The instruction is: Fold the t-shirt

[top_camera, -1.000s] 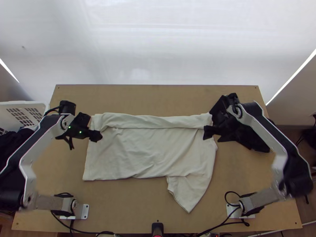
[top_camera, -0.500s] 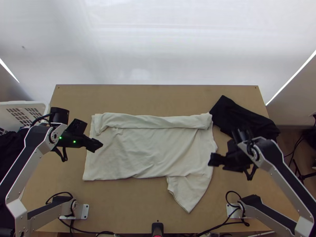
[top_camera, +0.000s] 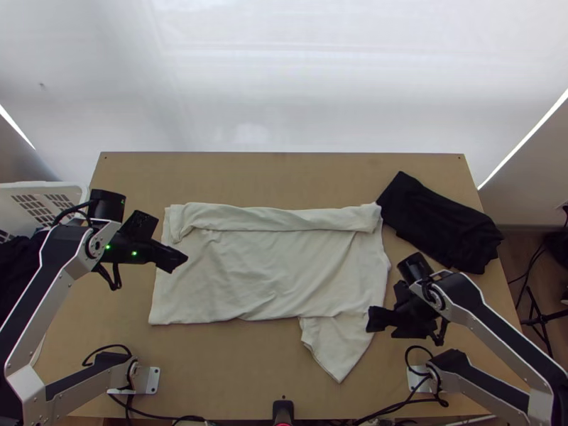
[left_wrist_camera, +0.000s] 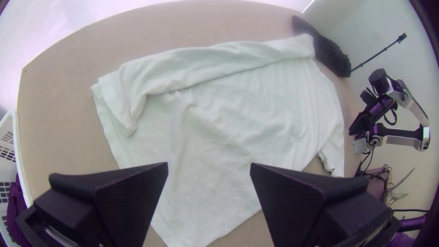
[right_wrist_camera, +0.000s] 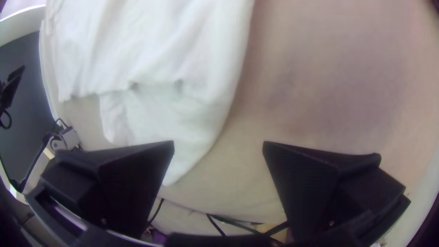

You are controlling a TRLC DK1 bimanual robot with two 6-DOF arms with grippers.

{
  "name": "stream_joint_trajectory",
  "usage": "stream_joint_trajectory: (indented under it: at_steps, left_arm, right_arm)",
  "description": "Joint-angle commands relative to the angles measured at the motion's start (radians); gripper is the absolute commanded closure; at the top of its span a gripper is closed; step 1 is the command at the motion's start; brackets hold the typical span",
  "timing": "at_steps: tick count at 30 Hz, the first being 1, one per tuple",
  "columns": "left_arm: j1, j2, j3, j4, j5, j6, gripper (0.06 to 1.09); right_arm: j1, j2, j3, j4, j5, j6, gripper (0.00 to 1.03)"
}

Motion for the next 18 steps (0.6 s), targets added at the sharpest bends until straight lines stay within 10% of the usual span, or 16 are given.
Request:
stream_joint_trajectory:
  at_steps: [1, 8, 18]
  left_arm:
    - [-0.023, 0.015, 0.023, 0.005, 0.001, -0.016, 0.21]
    - [-0.012, 0.014, 0.021, 0.013, -0.002, -0.016, 0.21]
    - [0.011, 0.003, 0.017, 0.011, -0.002, 0.005, 0.21]
  right_arm:
    - [0.047, 0.115, 0.002, 0.01, -0.032, -0.07, 0.19]
    - [0.127, 0.175, 0.022, 0.098, -0.031, -0.071, 0.46]
    - [0.13, 0.219, 0.008, 0.195, -0.012, -0.085, 0.47]
